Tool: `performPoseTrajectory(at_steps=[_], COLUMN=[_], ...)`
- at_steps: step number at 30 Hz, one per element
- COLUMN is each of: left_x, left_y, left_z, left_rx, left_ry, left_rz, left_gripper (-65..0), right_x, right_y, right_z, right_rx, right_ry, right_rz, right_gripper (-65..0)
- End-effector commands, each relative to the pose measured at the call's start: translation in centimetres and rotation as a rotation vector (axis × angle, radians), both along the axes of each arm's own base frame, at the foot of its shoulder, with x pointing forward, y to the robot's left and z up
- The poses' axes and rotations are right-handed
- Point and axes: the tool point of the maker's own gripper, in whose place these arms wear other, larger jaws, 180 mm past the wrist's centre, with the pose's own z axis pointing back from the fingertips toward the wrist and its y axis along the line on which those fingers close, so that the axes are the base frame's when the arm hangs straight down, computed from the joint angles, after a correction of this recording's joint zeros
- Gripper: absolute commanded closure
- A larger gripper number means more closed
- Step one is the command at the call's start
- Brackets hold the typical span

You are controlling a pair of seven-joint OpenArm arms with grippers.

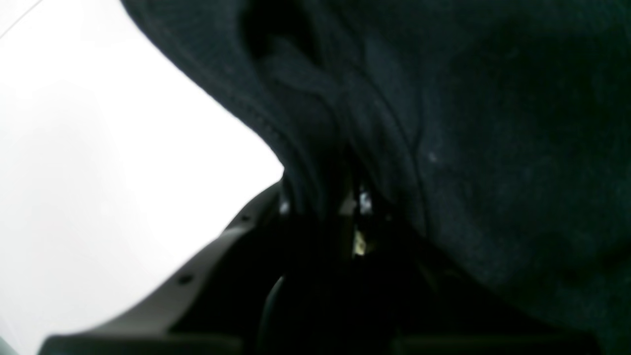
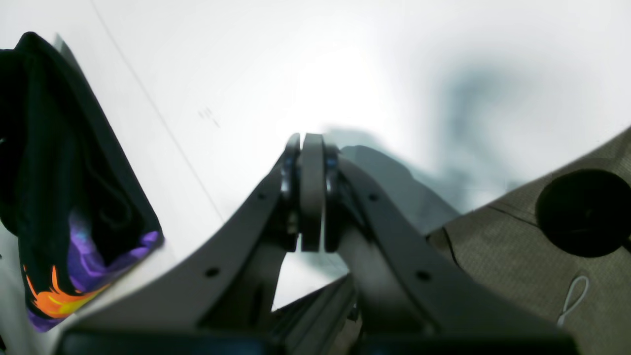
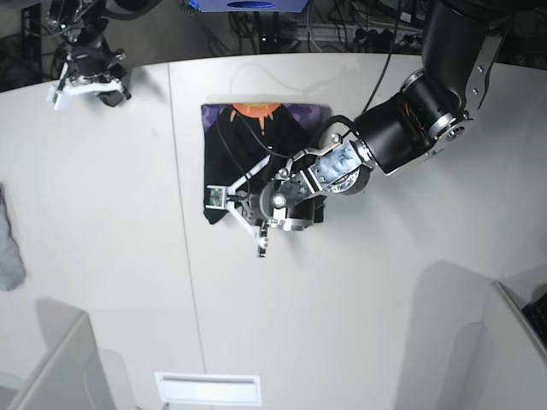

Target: Fold the T-shirt properly

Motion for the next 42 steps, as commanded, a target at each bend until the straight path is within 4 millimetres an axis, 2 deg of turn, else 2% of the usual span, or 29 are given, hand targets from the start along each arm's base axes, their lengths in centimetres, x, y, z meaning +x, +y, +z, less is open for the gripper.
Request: performPoseTrajectory(at_steps=[1, 9, 10, 17, 19, 21, 23, 26, 28, 30, 31, 32, 35, 37, 38, 41, 42], left_x=[-1.1, 0.9, 0.9, 2.5, 2.9, 3.9, 5.2, 7.7, 9.4, 10.5, 10.8, 11.0, 9.7, 7.9, 6.9, 4.5, 3.8], left_y=[1.0, 0.9, 0.8, -0.3, -0.3, -0.4, -0.9, -0.6, 0.3, 1.3, 2.1, 3.7, 8.0, 10.9, 12.4, 18.2, 20.2], left_z=[-1.2, 0.3, 0.3, 2.1, 2.4, 3.5, 5.4, 9.4, 12.3, 15.3, 16.8, 18.3, 21.9, 22.9, 23.0, 20.0, 19.0], left_rx=[0.047, 0.043, 0.043, 0.024, 0.022, 0.002, -0.058, -0.164, -0.203, -0.253, -0.288, -0.323, -0.401, -0.405, -0.395, -0.328, -0.33], left_ry=[0.044, 0.001, 0.0, -0.043, -0.052, -0.071, -0.097, -0.16, -0.21, -0.262, -0.286, -0.32, -0.433, -0.492, -0.514, -0.478, -0.461], left_rz=[-0.006, -0.004, -0.005, -0.012, -0.012, 0.007, 0.042, 0.126, 0.193, 0.259, 0.298, 0.351, 0.447, 0.48, 0.497, 0.627, 0.683], left_gripper=[0.0, 0.0, -3.3, -38.2, -46.2, -50.7, -52.5, -52.7, -52.7, -52.7, -52.7, -52.7, -52.0, -46.9, -42.1, -23.4, -15.3], right_x=[0.5, 1.0, 1.0, 1.0, 1.0, 1.0, 1.0, 1.0, 1.3, 1.7, 2.0, 2.4, 2.9, 3.3, 3.5, 3.9, 4.0], right_y=[-0.4, -0.3, -0.3, -0.2, -0.3, -0.2, -0.2, -0.3, -1.0, -0.8, -0.6, -0.4, 0.2, 0.6, 0.7, 1.0, 0.9], right_z=[0.8, 0.9, 0.9, 0.9, 0.9, 0.9, 0.9, 1.0, 1.3, 1.7, 2.1, 2.5, 3.2, 3.7, 4.1, 5.1, 5.4], right_rx=[-0.019, -0.017, -0.017, -0.016, -0.016, -0.016, -0.015, -0.02, -0.043, -0.053, -0.058, -0.064, -0.078, -0.089, -0.098, -0.134, -0.169], right_ry=[-0.03, -0.041, -0.041, -0.04, -0.039, -0.039, -0.038, -0.037, -0.041, -0.069, -0.094, -0.118, -0.158, -0.183, -0.199, -0.251, -0.266], right_rz=[0.005, 0.01, 0.01, 0.011, 0.012, 0.014, 0.014, 0.021, 0.039, 0.085, 0.118, 0.154, 0.243, 0.309, 0.343, 0.427, 0.452], right_gripper=[0.0, 0.0, 0.0, 0.0, 0.0, 0.0, 0.0, 0.0, 0.0, 0.0, 0.0, 0.0, 0.0, 0.0, 0.0, 0.0, 0.0])
